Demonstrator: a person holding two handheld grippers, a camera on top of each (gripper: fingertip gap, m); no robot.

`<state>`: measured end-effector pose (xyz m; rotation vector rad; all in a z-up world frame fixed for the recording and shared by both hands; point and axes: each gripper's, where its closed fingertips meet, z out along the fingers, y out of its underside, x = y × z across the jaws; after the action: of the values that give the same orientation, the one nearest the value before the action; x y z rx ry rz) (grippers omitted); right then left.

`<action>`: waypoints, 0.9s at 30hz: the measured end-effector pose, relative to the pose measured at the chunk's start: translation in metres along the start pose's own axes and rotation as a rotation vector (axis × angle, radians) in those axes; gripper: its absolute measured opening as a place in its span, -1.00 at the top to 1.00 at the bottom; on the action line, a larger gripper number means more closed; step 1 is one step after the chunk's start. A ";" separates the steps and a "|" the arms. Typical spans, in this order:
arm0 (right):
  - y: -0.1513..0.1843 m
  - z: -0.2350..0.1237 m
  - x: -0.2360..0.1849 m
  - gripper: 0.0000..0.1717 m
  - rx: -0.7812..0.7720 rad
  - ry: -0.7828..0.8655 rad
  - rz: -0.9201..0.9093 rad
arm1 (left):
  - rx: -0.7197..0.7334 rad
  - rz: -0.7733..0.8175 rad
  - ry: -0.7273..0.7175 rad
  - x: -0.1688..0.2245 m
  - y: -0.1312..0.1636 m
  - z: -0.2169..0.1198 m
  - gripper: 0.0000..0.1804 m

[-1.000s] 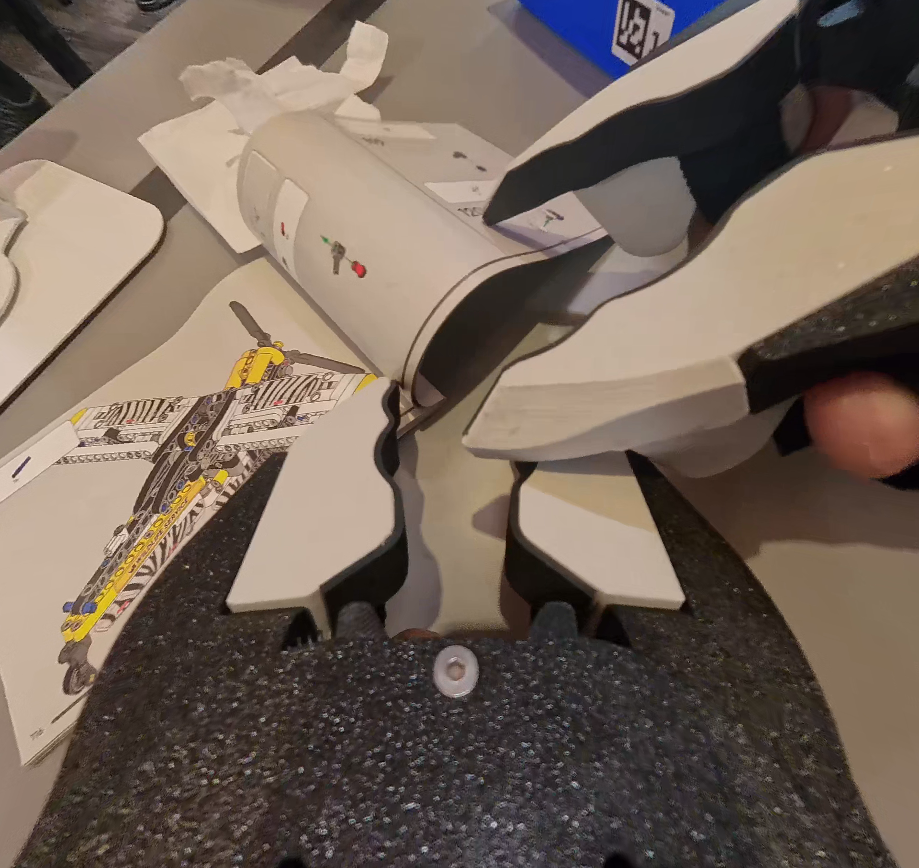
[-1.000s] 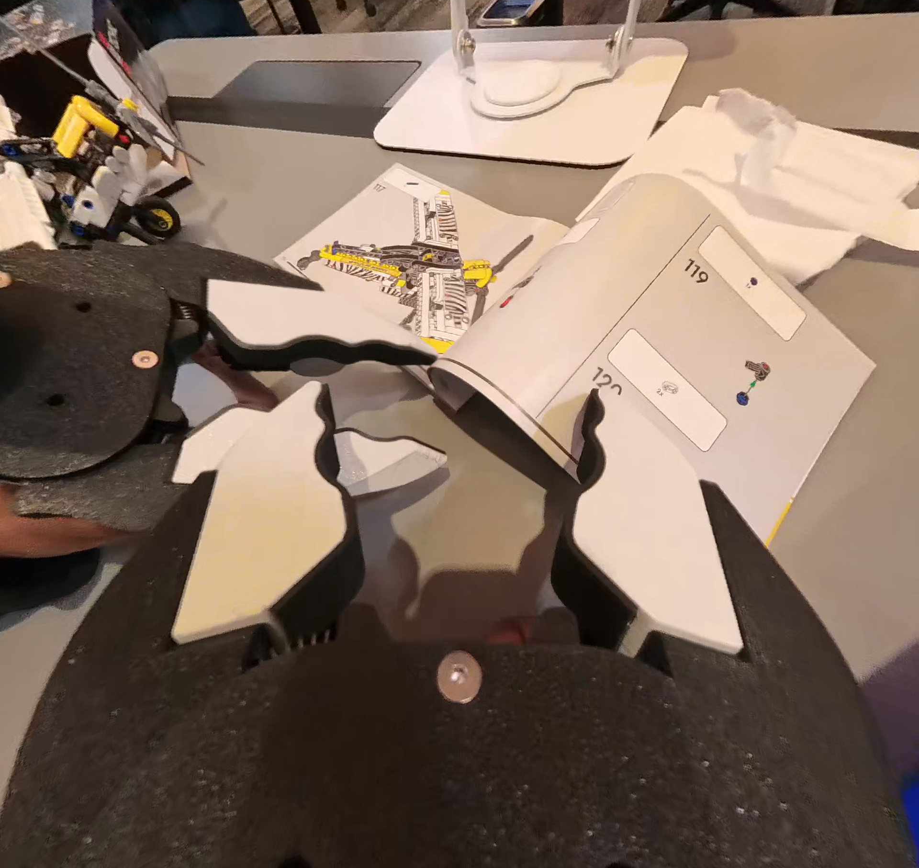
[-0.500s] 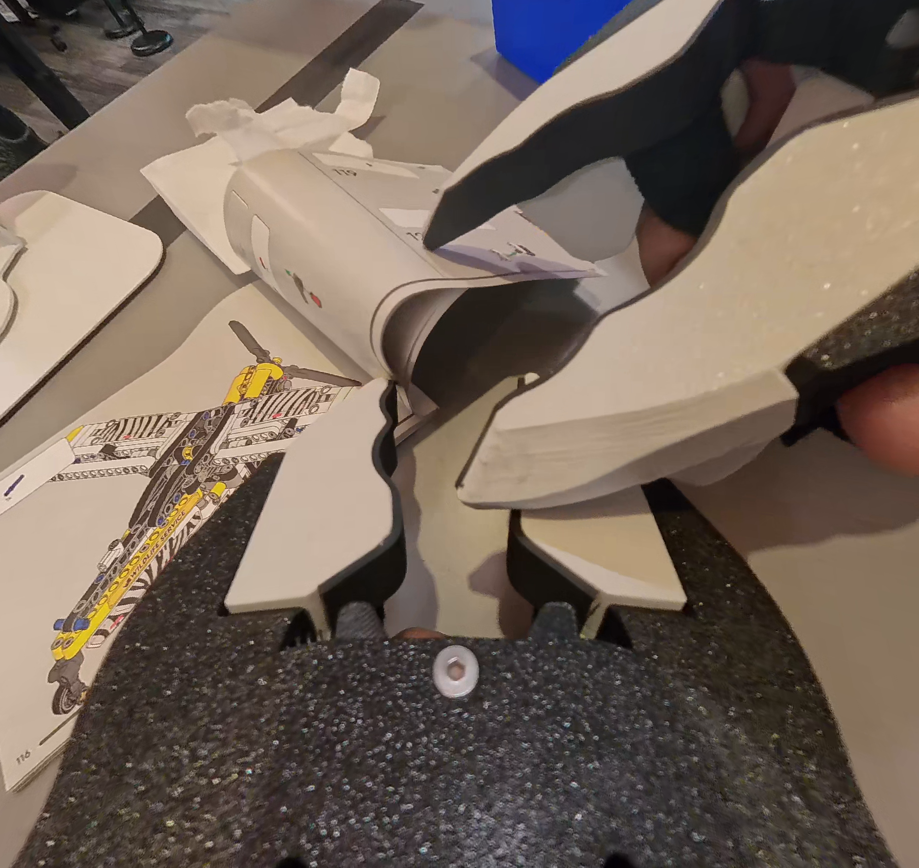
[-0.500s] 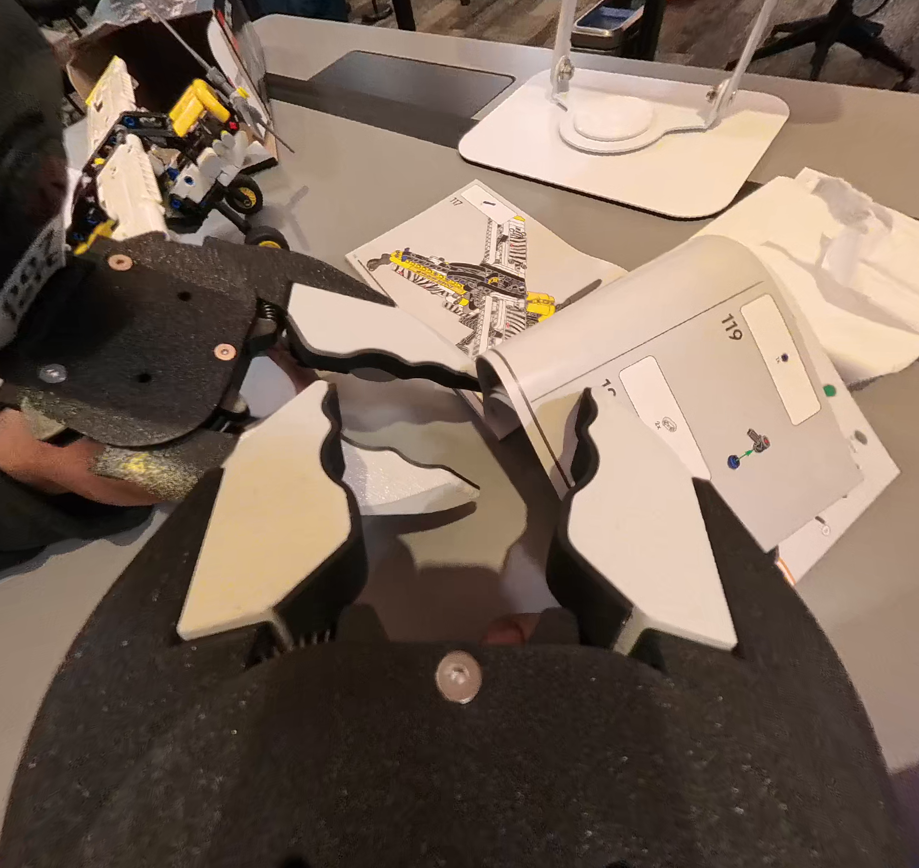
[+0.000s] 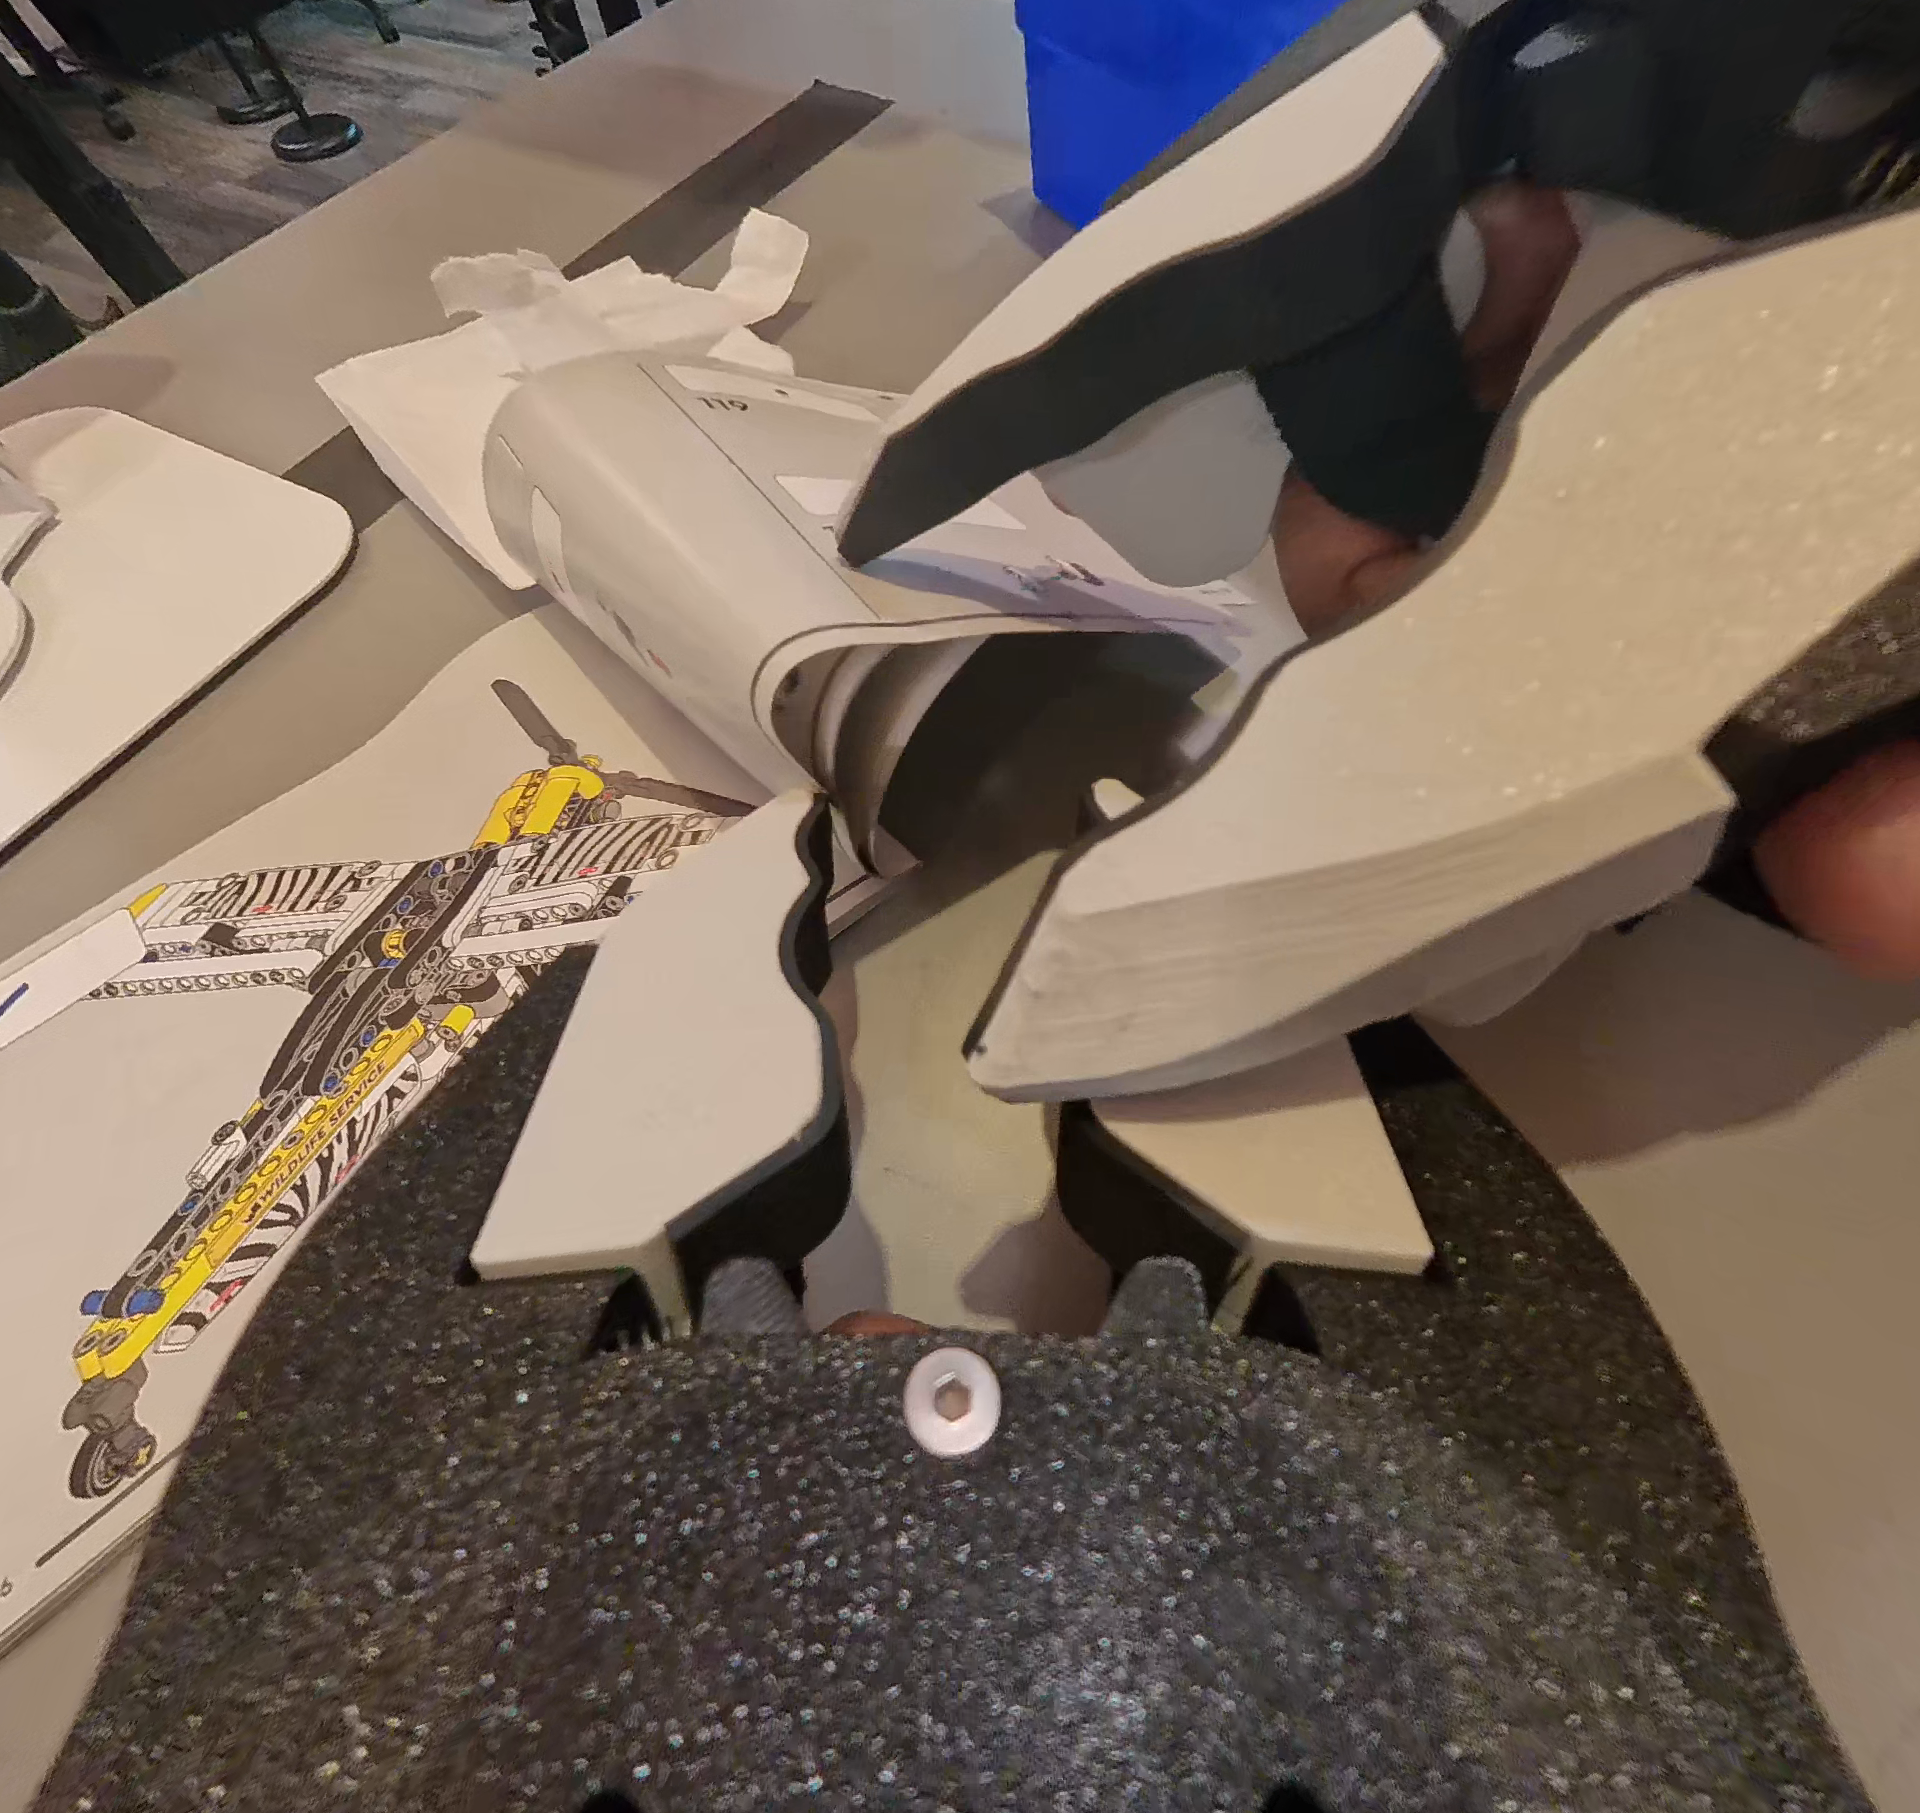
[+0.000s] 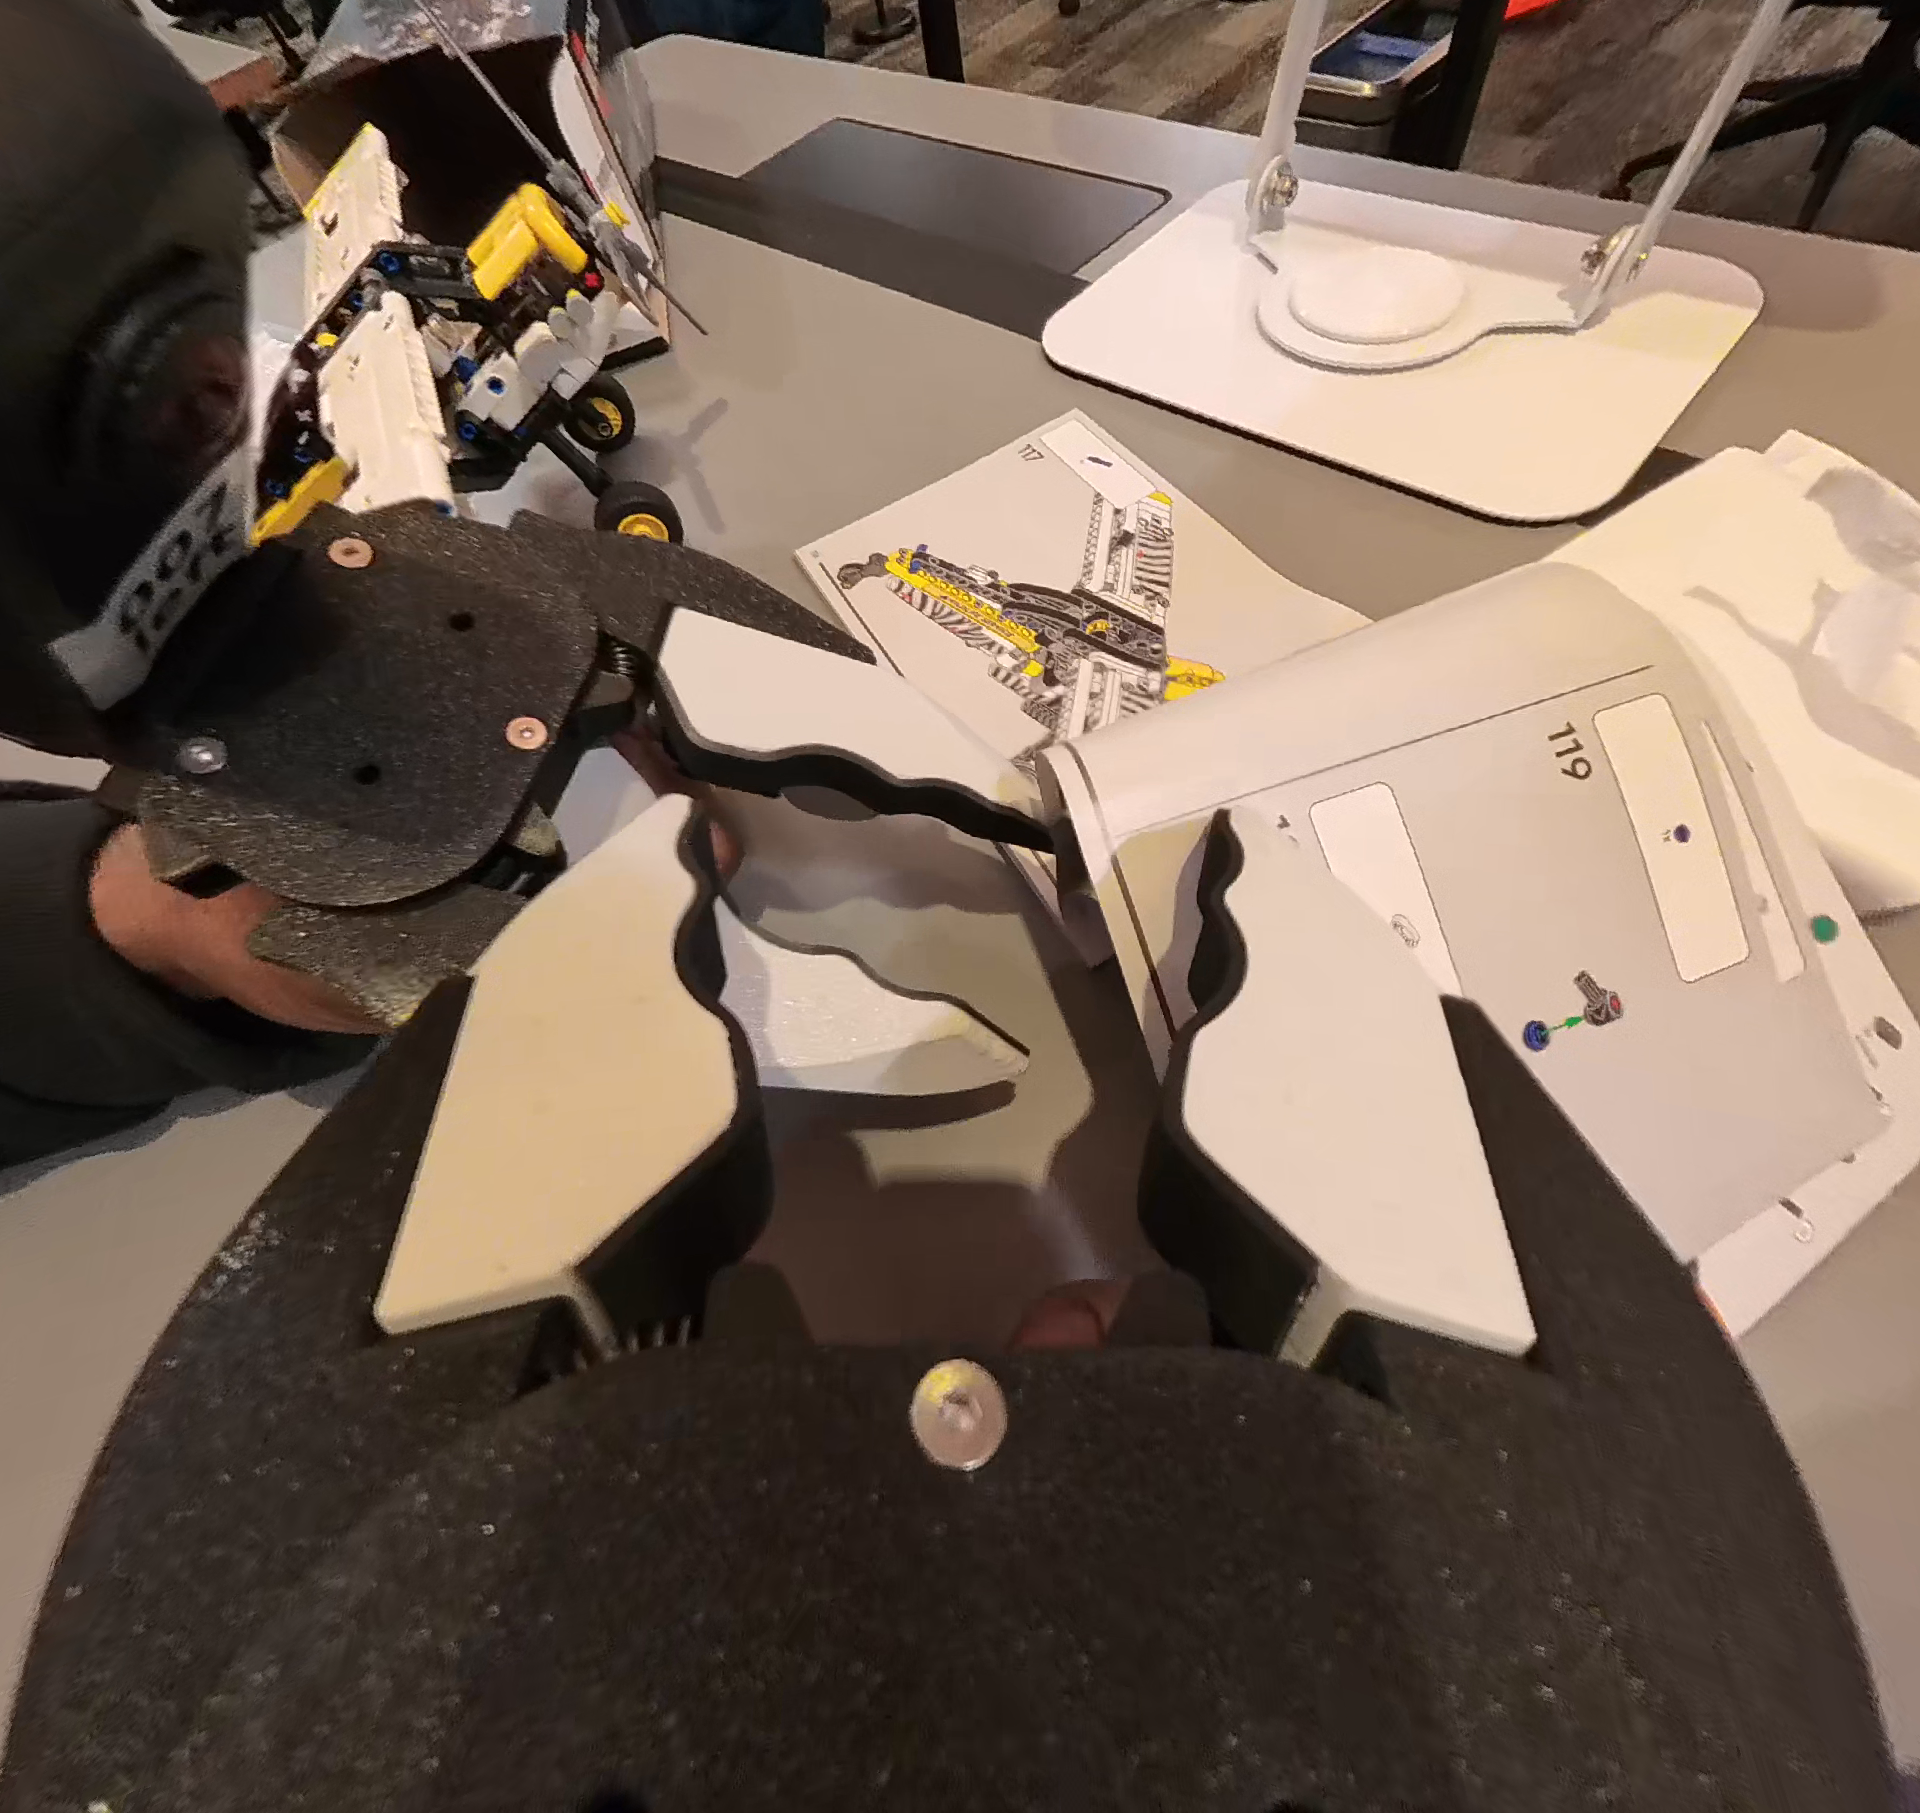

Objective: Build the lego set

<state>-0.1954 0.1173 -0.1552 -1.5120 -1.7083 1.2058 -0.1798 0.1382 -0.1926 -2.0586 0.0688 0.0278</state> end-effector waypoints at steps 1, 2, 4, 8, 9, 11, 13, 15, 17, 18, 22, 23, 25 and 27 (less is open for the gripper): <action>-0.002 0.001 -0.001 -0.03 0.002 -0.007 -0.002 | 0.007 -0.014 -0.001 -0.001 -0.001 -0.001 0.51; -0.004 0.002 -0.003 -0.03 0.004 -0.015 -0.003 | 0.015 -0.030 -0.003 -0.003 -0.001 -0.002 0.52; -0.009 0.006 -0.006 -0.01 0.007 -0.040 0.000 | 0.036 -0.063 -0.016 -0.008 -0.003 -0.005 0.52; -0.008 0.013 -0.006 0.00 -0.018 -0.084 0.046 | 0.056 -0.073 -0.086 -0.017 -0.002 -0.011 0.52; -0.005 0.012 -0.005 0.00 -0.023 -0.073 0.045 | 0.055 -0.070 -0.109 -0.020 -0.002 -0.012 0.52; -0.002 0.006 -0.001 -0.02 -0.010 -0.026 0.027 | 0.058 -0.056 -0.132 -0.021 -0.001 -0.014 0.52; -0.003 -0.004 0.003 -0.02 0.025 0.039 0.000 | 0.062 -0.051 -0.141 -0.022 -0.001 -0.014 0.51; 0.002 -0.012 0.011 -0.02 0.015 0.134 -0.051 | 0.050 -0.050 -0.122 -0.021 -0.001 -0.012 0.51; 0.008 -0.017 0.018 -0.03 -0.005 0.203 -0.075 | 0.010 -0.043 -0.095 -0.018 0.003 -0.007 0.50; 0.011 -0.018 0.020 -0.03 -0.015 0.210 -0.069 | -0.007 -0.035 -0.084 -0.016 0.004 -0.005 0.51; 0.015 -0.014 0.020 -0.02 -0.043 0.156 -0.009 | -0.042 0.018 -0.060 -0.010 0.007 0.001 0.51; 0.016 -0.011 0.018 -0.03 -0.049 0.131 0.008 | -0.044 0.028 -0.065 -0.009 0.007 0.001 0.51; 0.015 -0.007 0.014 0.03 -0.055 0.081 0.037 | -0.030 0.031 -0.082 -0.011 0.005 -0.001 0.51; 0.013 -0.004 0.011 0.05 -0.051 0.044 0.052 | -0.002 0.016 -0.099 -0.014 0.003 -0.004 0.52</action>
<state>-0.1880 0.1284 -0.1662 -1.6110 -1.6918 1.1545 -0.1939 0.1339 -0.1926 -2.0557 0.0239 0.1395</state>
